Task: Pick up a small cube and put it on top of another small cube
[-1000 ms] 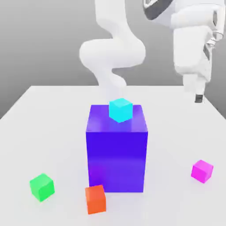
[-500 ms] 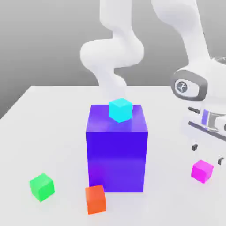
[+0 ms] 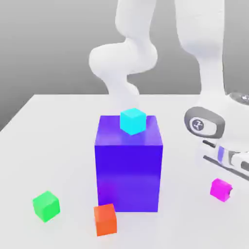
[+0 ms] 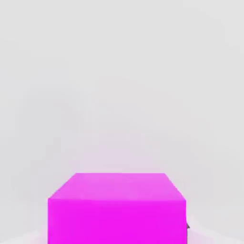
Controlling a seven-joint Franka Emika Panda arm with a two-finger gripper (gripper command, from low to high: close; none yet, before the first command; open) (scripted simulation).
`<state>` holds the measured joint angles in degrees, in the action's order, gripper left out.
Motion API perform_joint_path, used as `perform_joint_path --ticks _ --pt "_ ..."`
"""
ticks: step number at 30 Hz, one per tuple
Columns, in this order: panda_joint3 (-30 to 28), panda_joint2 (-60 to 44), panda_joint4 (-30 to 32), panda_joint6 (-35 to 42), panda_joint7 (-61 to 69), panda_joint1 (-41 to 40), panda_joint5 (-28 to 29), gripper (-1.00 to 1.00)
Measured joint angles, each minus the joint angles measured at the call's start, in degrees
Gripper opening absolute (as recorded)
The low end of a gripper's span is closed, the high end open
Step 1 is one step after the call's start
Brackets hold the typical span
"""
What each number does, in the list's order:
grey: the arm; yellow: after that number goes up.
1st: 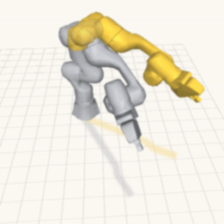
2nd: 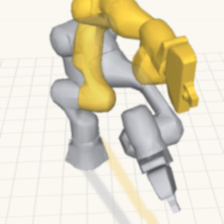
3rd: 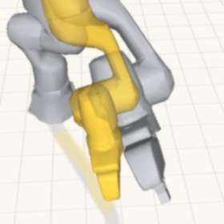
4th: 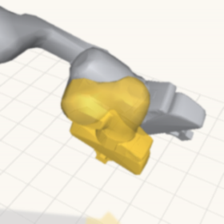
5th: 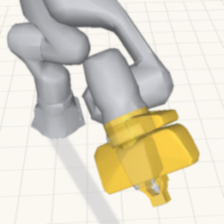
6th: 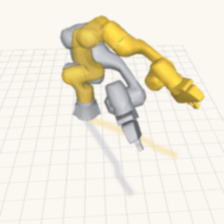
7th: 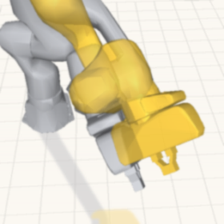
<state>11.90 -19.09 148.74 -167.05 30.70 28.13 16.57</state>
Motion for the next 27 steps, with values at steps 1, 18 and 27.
perform_joint_path --ticks 1,18,27 --pt "1.1 1.5 0.3 1.1 1.0 -0.9 -1.3 -1.0" --pt "-10.1 12.1 -2.3 10.4 -22.1 -12.4 -11.6 -1.0" --pt "-21.0 14.9 -2.5 13.0 -44.8 -25.1 -14.8 -1.0"
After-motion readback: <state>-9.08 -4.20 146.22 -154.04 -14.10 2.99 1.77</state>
